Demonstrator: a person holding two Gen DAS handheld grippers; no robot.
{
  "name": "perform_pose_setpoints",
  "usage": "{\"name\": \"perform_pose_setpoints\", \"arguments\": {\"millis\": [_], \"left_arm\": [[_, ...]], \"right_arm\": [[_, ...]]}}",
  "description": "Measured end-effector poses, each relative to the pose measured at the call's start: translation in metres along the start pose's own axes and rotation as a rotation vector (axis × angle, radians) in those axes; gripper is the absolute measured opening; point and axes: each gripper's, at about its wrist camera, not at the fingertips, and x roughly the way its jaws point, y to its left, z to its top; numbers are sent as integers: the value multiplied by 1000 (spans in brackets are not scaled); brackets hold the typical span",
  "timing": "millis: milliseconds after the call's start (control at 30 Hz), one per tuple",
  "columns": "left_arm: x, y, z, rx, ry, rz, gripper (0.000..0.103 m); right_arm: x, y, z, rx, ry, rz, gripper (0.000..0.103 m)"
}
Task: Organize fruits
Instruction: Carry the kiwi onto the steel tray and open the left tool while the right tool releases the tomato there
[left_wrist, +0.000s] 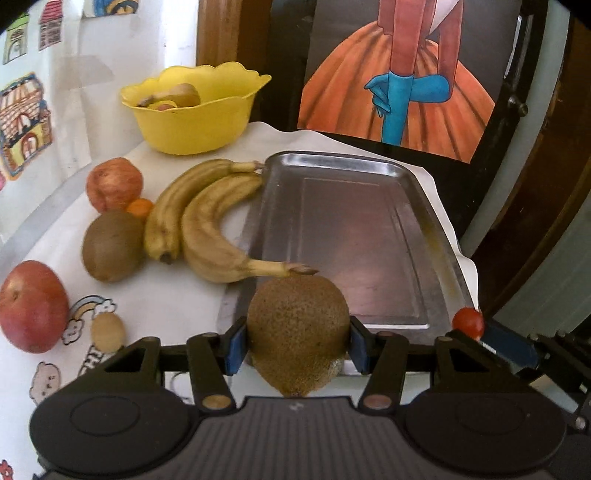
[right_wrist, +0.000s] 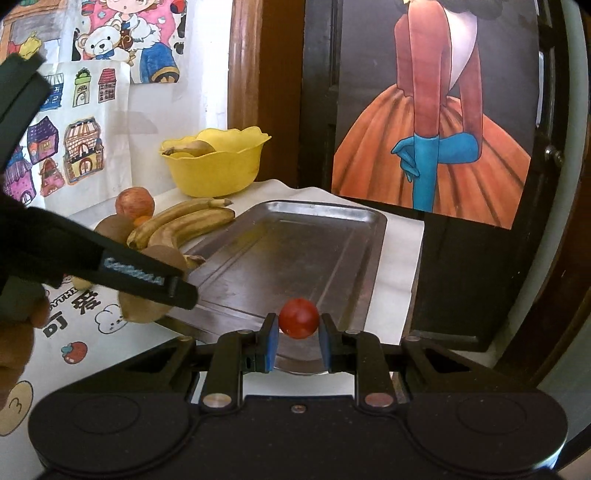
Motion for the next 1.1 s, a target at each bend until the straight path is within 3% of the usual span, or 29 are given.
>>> {"name": "perform_pose_setpoints", "arguments": {"millis": [633, 767, 867, 933, 967, 1033, 1100], "left_arm": [[24, -22, 12, 37, 29, 33, 59], [23, -20, 13, 37, 37, 24, 60], [19, -16, 13, 26, 25, 14, 64], [14, -14, 12, 20, 17, -1, 76], [11, -12, 11, 17, 10, -10, 78], [4, -8, 9, 8, -4, -22, 83], [-2, -3, 8, -7, -15, -30, 85]], "right_arm": [[13, -16, -5, 32, 17, 52, 26], [12, -16, -4, 36, 15, 50, 30], [10, -13, -4, 32, 11, 44, 38], [8, -12, -4, 33, 9, 32, 53], [6, -12, -5, 41, 7, 29, 58], [1, -11, -5, 52, -4, 21, 78], [-4, -8, -4, 49, -10, 14, 82]]}}
